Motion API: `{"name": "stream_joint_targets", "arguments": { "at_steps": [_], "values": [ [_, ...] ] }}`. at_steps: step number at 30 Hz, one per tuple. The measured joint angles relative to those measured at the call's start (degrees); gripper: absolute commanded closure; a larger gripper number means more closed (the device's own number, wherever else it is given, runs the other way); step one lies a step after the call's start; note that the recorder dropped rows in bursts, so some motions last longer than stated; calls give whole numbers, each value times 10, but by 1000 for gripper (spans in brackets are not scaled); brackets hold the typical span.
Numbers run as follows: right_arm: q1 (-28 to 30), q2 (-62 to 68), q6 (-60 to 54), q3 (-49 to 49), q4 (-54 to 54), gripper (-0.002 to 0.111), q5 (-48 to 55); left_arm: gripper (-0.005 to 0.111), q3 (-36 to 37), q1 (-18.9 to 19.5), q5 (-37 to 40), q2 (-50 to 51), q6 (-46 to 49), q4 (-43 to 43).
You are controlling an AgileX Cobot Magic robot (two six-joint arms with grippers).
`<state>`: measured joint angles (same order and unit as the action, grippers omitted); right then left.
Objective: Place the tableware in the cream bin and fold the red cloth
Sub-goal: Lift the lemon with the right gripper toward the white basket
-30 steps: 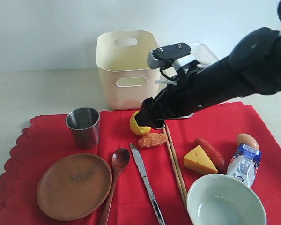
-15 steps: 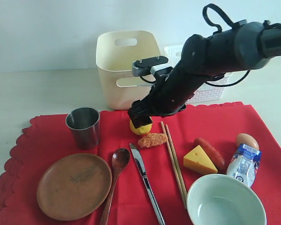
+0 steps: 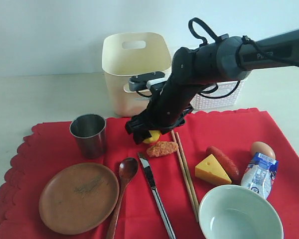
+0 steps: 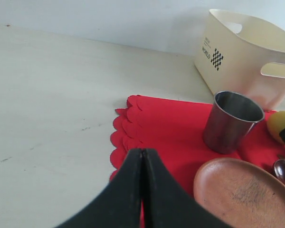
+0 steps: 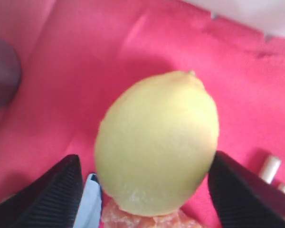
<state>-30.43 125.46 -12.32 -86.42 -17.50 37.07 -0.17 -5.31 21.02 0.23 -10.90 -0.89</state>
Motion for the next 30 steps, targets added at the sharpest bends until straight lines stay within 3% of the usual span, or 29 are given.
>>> {"name": "stream_joint_targets", "arguments": {
  "at_steps": [7, 8, 21, 30],
  "values": [
    [0, 7, 10, -1, 4, 104, 8, 107, 0, 0, 0, 0, 0, 0],
    [0, 5, 7, -1, 8, 108, 14, 107, 0, 0, 0, 0, 0, 0],
    [3, -160, -1, -1, 67, 108, 90, 107, 0, 0, 0, 0, 0, 0],
    [73, -295, -7, -1, 69, 108, 118, 107, 0, 0, 0, 0, 0, 0]
  ]
}}
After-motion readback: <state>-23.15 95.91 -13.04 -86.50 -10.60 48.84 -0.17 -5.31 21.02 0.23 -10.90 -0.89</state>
